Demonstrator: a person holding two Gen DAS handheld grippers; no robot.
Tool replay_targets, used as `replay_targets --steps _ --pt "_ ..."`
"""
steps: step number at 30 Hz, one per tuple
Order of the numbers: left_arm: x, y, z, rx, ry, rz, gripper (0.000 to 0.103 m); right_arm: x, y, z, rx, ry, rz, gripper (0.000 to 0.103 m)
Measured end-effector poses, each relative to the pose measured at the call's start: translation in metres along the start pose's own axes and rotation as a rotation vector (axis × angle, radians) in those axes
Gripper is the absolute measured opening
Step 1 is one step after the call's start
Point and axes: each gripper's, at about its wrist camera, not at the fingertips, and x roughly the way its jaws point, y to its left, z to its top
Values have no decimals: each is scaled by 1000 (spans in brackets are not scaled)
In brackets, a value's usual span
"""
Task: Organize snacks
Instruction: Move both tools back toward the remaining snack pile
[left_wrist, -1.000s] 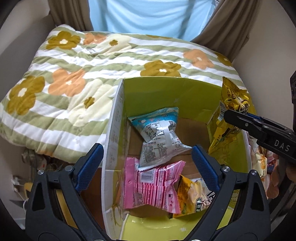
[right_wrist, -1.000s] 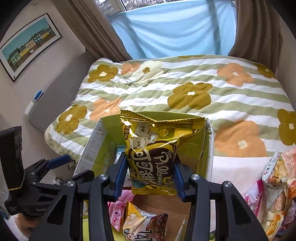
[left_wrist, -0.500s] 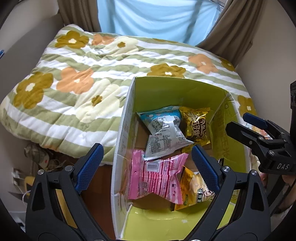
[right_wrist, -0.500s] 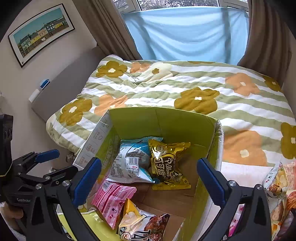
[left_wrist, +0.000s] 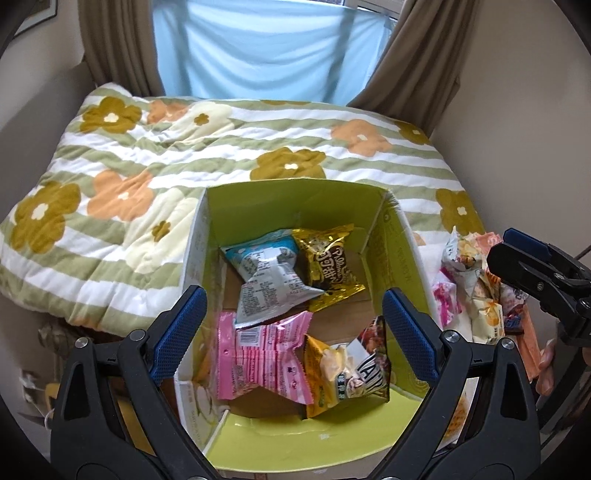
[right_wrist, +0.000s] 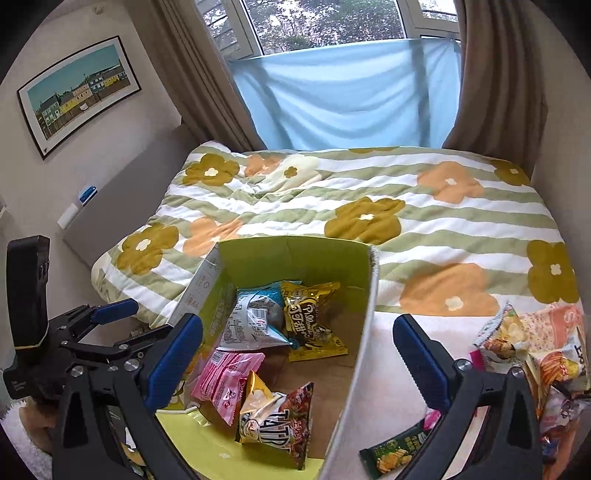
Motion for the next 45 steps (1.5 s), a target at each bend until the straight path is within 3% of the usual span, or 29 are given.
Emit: replay_targets --steps 8,13,22,32,40,45 --pt "-2 -75 2 51 -26 -47 95 -60 -59 -24 60 -49 -102 103" --pt "9 -144 -2 75 -17 -83 95 -92 -115 -40 83 -41 -141 103" --pt "66 -267 3 161 38 -137 95 -127 -228 -46 71 -6 -208 103" --pt "147 -357 1 329 148 -67 95 -90 -319 -63 8 153 -182 103" --pt "230 -373 0 426 268 -23 95 -41 -353 -75 22 250 -154 103" --pt "264 -376 0 448 319 -6 95 -20 -363 -74 31 291 -141 103"
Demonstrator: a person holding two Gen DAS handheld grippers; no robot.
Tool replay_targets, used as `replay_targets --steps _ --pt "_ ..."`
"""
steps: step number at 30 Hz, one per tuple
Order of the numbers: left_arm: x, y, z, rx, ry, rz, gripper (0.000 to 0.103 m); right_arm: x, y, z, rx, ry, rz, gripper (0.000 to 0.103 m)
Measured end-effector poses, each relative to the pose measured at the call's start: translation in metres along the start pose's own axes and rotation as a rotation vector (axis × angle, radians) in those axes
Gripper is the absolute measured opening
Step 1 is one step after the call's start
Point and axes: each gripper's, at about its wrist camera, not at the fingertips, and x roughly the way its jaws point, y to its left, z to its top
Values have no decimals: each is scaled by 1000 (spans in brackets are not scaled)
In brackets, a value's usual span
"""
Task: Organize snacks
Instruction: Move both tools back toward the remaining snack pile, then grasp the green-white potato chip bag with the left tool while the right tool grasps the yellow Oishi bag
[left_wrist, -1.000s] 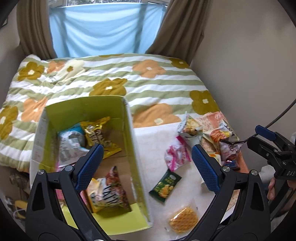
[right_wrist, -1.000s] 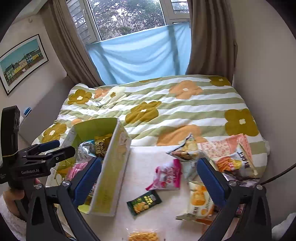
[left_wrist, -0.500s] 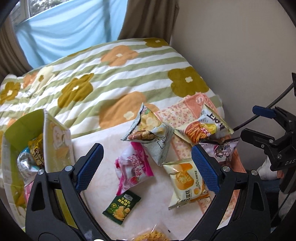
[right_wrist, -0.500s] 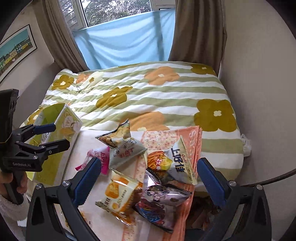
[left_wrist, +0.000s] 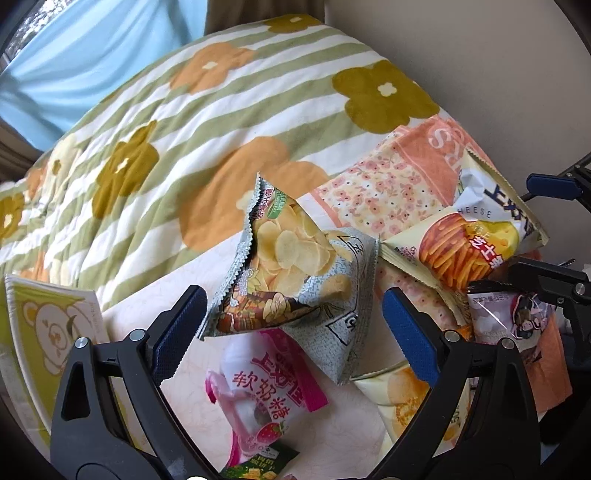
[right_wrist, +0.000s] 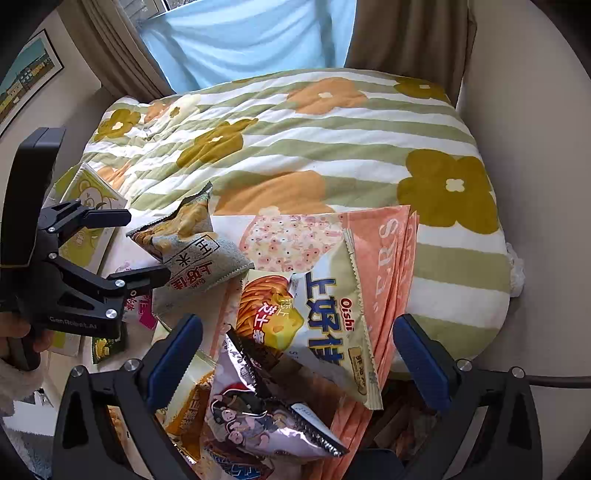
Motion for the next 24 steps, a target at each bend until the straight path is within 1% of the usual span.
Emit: replay_targets --steps 5,11,14,19,20,22,24 --pt "23 3 2 9 43 30 95 16 -6 9 -1 40 21 103" --pt "37 12 -1 -38 58 -44 95 31 -9 16 1 80 46 103" --pt "40 14 -3 -54 52 -86 88 35 -8 16 -19 89 45 103" --pt "37 16 -5 -58 36 -116 80 42 -7 14 -23 108 44 103" --pt "36 17 -6 -60 35 -119 77 43 -7 13 -22 112 50 103" --pt "33 18 -7 -67 29 -122 77 46 -6 12 -16 118 63 103" --pt "28 20 -8 -77 21 -124 77 49 -3 10 -32 131 49 103"
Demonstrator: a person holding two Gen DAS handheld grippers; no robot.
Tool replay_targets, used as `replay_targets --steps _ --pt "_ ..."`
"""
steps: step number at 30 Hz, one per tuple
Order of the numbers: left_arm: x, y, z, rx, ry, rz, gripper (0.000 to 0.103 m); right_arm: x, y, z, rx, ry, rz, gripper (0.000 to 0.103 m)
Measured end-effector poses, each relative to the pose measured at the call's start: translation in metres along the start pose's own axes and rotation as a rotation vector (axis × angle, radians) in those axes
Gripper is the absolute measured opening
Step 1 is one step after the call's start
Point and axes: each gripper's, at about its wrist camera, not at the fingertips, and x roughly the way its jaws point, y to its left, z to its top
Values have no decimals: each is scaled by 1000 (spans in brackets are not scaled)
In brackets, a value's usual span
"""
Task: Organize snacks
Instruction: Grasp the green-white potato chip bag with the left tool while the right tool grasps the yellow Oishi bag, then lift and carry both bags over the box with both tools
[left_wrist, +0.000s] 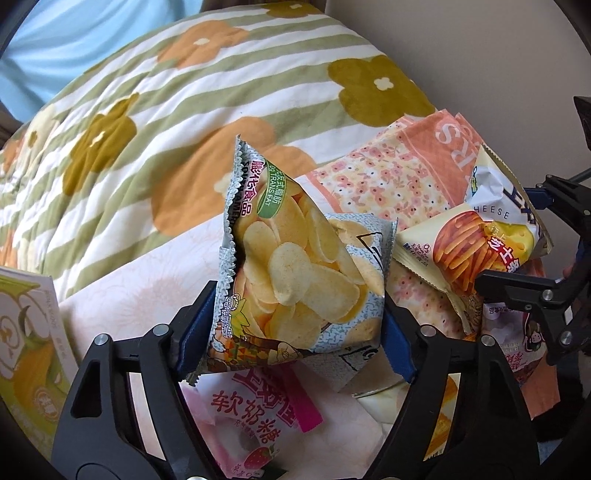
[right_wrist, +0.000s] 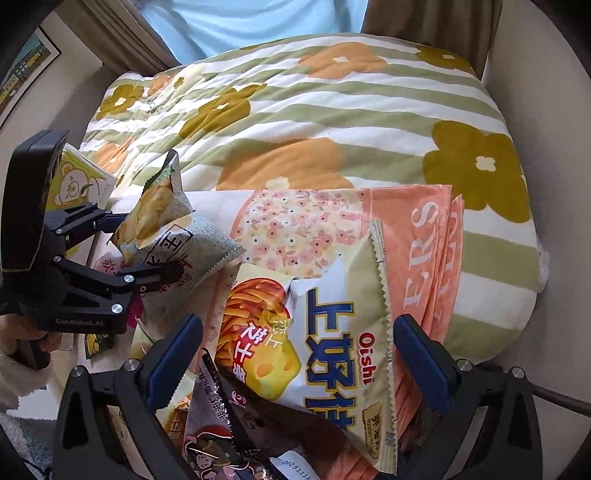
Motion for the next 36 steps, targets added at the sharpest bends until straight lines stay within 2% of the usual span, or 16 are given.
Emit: replay_targets --steps 3,5,6,10,13,18,22,31,36 --pt "-11 1 -2 -12 -20 3 77 0 7 -1 -27 4 -10 100" --pt "-18 1 -3 -23 -33 6 77 1 9 -1 -37 12 -6 90" --pt "-22 1 -5 -28 -39 8 77 3 10 -1 -46 25 -10 80" --pt "-35 3 -11 -48 -56 19 77 5 13 -3 -66 38 -20 72" --pt "-47 5 -17 -62 -71 27 76 1 12 -5 -63 24 -26 63" --pt "-70 8 -26 -89 -109 43 76 -16 7 -6 17 -31 -19 53" --pt "-94 11 -33 -112 -151 50 76 -33 10 -8 38 -74 -6 49" --pt "-153 21 -55 -176 -261 73 76 -91 35 -3 -8 -237 -9 49" --pt "-188 34 -73 -227 -304 112 76 -119 52 6 -33 -307 17 49"
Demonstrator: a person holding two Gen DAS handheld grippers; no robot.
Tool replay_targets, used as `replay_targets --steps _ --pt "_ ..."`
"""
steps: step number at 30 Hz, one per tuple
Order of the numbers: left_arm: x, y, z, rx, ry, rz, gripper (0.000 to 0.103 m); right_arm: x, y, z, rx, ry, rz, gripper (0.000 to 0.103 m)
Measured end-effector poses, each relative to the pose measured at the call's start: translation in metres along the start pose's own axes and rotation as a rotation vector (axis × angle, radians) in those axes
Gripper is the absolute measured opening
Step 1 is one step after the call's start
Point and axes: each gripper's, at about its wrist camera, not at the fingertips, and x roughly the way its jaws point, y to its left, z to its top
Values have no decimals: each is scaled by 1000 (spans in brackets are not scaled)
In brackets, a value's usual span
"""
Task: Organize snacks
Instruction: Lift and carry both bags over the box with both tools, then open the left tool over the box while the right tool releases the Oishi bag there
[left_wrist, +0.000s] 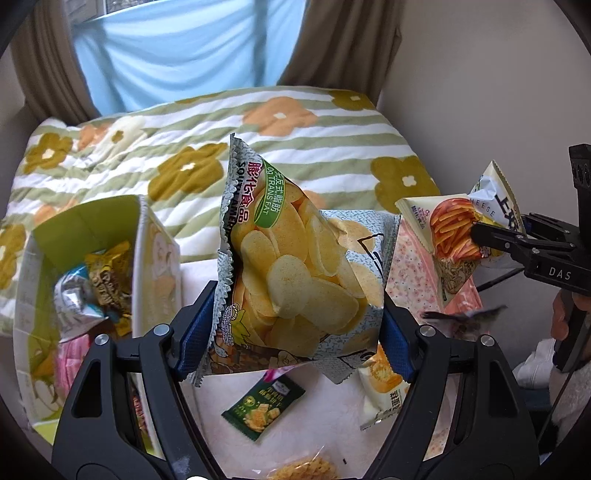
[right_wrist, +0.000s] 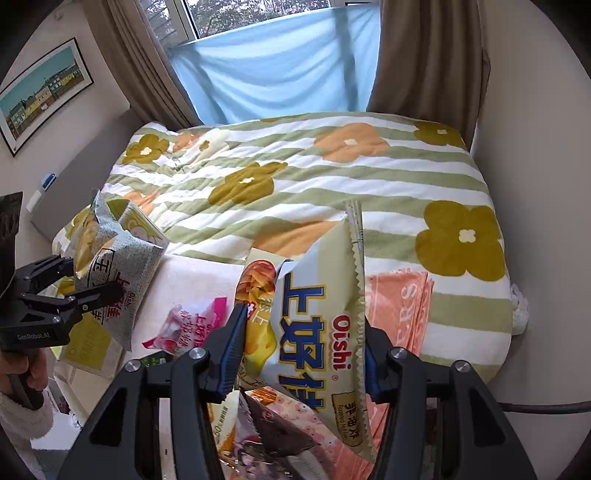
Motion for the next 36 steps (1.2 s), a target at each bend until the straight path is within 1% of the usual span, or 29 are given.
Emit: replay_targets --steps 5,8,12,18,21,25,28,31,33,34,36 --pt "-35 30 -8 -41 -40 40 76 -16 26 16 -40 -45 28 49" --pt "-53 53 -14 -59 -61 67 76 -22 50 25 -67 -66 49 49" --pt "-74 94 -23 -85 -88 97 76 -28 90 36 -96 -95 78 49" --pt "-95 161 -42 -109 -87 126 76 -24 160 49 -103 -122 123 49" --pt "-100 196 -53 -114 -67 142 76 -14 201 51 -112 -121 147 49" --pt "-101 239 -70 -125 -31 151 76 6 252 49 -128 -94 174 49" --pt "-93 265 -80 -125 9 136 76 24 286 44 -135 -71 177 49" --pt "-81 281 -88 -102 54 114 76 40 311 40 -129 -50 164 49" --pt "-74 286 -93 -83 79 91 76 49 325 37 -118 -37 140 49" --pt "-72 289 -95 -71 90 82 76 51 328 35 -113 -33 126 49" --pt "-65 292 -99 -44 115 86 76 55 333 31 -104 -23 101 49"
